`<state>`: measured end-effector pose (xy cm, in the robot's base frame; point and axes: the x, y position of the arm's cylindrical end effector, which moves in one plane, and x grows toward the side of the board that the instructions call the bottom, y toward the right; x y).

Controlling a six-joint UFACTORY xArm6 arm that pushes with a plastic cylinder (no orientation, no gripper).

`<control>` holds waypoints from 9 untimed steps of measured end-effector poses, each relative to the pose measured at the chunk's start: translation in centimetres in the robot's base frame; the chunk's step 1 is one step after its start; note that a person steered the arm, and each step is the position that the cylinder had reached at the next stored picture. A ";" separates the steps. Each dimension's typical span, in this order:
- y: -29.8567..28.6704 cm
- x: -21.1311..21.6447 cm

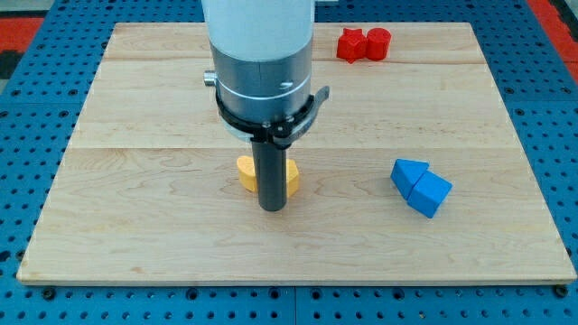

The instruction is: Slide the yellow blocks top left to the blue blocks

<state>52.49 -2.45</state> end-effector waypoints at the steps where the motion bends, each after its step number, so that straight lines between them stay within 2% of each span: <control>1: 3.5 2.2; 2: 7.1 0.7; 3: 6.3 -1.2; 6: -7.5 -1.3; 7: -3.8 -0.2; 8: 4.4 -1.3; 9: 4.9 -3.2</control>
<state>49.25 2.49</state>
